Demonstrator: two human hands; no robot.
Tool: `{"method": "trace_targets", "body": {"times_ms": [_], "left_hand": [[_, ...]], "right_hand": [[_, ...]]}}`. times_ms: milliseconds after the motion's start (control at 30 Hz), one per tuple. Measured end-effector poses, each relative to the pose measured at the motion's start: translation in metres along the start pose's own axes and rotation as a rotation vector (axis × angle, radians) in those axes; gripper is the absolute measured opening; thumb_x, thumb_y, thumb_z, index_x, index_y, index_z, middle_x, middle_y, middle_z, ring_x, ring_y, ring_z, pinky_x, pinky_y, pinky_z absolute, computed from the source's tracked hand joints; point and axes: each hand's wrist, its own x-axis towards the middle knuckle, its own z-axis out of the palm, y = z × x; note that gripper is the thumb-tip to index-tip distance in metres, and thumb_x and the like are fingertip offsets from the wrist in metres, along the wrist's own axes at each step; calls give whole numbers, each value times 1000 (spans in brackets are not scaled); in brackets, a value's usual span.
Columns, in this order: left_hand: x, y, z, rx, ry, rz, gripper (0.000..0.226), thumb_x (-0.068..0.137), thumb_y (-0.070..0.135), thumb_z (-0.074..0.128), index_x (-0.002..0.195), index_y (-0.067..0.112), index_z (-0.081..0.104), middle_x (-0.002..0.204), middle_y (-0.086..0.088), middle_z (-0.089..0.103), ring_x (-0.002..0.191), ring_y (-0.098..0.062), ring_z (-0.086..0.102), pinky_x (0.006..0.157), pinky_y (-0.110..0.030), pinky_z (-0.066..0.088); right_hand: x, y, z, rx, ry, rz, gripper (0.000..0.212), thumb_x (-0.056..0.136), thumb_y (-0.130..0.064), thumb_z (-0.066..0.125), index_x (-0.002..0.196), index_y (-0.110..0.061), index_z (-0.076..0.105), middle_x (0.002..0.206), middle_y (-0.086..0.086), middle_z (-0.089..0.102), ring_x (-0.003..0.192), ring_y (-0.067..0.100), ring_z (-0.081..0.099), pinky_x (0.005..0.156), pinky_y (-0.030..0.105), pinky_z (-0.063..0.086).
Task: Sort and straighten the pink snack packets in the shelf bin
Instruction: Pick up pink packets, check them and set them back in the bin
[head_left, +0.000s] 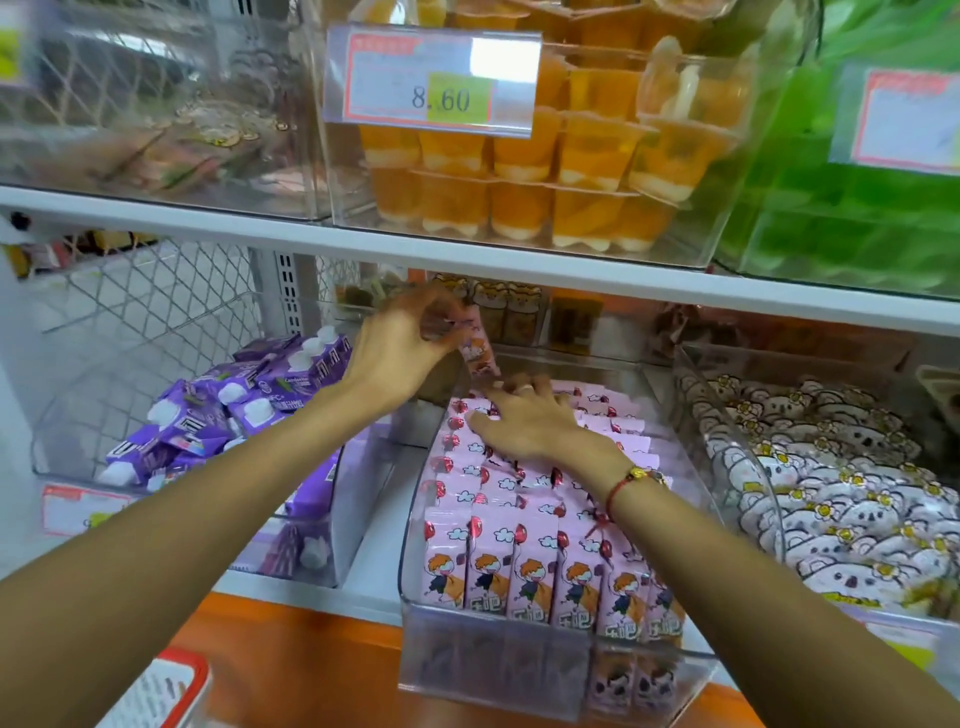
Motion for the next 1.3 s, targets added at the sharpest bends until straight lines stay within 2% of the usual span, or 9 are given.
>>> {"method": "trace_targets", "body": {"times_ms": [133, 267, 433, 633, 733, 833, 900, 1100, 1300], "left_hand": [[5, 1, -2, 58, -66, 50, 24, 80, 13, 74, 102, 12, 65, 101, -2, 72, 85, -16, 71, 78, -31, 58], [13, 4, 0, 173, -268, 29, 24, 82, 12, 72, 106, 12, 69, 88, 4, 67, 66, -3, 60, 56, -1, 41], [24, 8, 16, 504, -670, -84, 25, 98, 30, 49, 115, 23, 66, 121, -3, 64, 104, -23, 59, 84, -30, 46], [-19, 27, -4, 375, -293, -159, 34, 92, 27, 55, 126, 28, 57, 127, -2, 61, 110, -27, 60, 86, -32, 49], [-61, 43, -13, 159, -197, -275, 35, 93, 31, 56, 127, 26, 55, 120, 7, 64, 106, -11, 61, 86, -28, 47], [-87, 55, -17, -42, -164, -356, 28, 95, 29, 56, 122, 23, 60, 111, 12, 63, 100, -4, 59, 84, -20, 44], [-96, 60, -19, -136, -138, -398, 29, 95, 26, 56, 123, 22, 60, 110, 10, 62, 101, -6, 58, 91, -25, 47], [-115, 57, -21, -273, -142, -459, 24, 95, 30, 55, 118, 31, 60, 100, 22, 59, 88, 14, 53, 93, -28, 46], [-124, 55, -34, -129, -218, -406, 29, 91, 48, 53, 118, 39, 59, 108, 27, 63, 94, 5, 60, 90, -30, 48]], "right_hand": [[-6, 7, -4, 7, -60, -78, 57, 96, -56, 28, 150, -38, 19, 161, 5, 11, 146, 33, 3, 114, 54, 8], [-10, 10, -5, -17, -103, -104, 59, 96, -59, 24, 150, -37, 16, 161, 4, 12, 146, 30, 2, 113, 50, 10], [-11, 6, -3, -29, -91, -90, 60, 97, -58, 22, 151, -34, 14, 161, 4, 10, 147, 28, -1, 114, 50, 6], [-9, 5, 1, -38, -79, -51, 61, 97, -58, 17, 152, -33, 9, 162, 2, 7, 147, 27, -1, 115, 50, 3], [-8, 4, -1, 1, -51, -40, 55, 100, -49, 20, 151, -29, 18, 159, 5, 18, 145, 30, 11, 115, 50, 11], [-6, 5, -7, 208, 267, -52, 37, 100, -29, 36, 133, -16, 46, 134, 16, 50, 120, 34, 51, 96, 41, 42], [-2, 6, -10, 226, 471, -74, 29, 97, -20, 46, 125, -13, 51, 124, 16, 54, 105, 34, 58, 83, 37, 49], [24, 7, -7, -14, 166, -89, 35, 101, -25, 39, 126, -14, 60, 128, 13, 60, 112, 32, 55, 91, 34, 46], [22, 7, -20, 204, 174, -44, 20, 92, -29, 62, 98, -13, 72, 65, 2, 66, 50, 14, 59, 50, 23, 48]]}}
